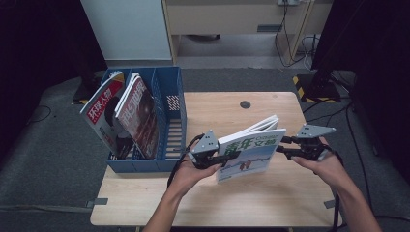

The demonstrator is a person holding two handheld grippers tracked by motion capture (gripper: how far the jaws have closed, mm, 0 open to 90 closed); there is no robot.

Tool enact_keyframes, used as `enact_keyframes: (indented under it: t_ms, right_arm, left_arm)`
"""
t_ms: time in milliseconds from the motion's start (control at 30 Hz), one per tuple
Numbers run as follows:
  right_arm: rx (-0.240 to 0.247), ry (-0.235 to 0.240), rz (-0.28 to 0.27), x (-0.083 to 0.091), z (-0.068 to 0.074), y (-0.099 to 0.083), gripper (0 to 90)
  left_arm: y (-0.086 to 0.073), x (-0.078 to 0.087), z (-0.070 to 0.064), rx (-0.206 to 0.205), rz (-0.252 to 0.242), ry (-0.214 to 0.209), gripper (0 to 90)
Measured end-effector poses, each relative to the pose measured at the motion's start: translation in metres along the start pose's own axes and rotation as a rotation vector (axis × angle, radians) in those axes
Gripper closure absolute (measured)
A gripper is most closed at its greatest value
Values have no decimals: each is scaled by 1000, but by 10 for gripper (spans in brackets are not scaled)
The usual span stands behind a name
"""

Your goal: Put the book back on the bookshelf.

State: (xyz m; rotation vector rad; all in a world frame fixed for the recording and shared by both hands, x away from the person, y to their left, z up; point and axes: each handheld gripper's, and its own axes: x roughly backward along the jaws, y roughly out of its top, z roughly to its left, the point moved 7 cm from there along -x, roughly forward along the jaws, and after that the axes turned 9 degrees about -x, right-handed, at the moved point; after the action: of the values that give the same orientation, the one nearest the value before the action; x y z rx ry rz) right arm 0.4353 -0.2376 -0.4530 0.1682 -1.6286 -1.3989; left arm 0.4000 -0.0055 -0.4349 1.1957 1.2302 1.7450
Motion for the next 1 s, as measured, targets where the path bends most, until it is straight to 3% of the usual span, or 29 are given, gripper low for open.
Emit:
enact_keyframes:
  t_ms: [700, 1000]
  right_arm:
    - [-1, 10, 5, 2, 1, -1, 562]
    - [-20, -41, 14, -2, -5, -9, 473]
  left_arm:
    - [1, -9, 1, 23, -31, 9, 703]
    - [1, -9, 1, 7, -23, 28, 726]
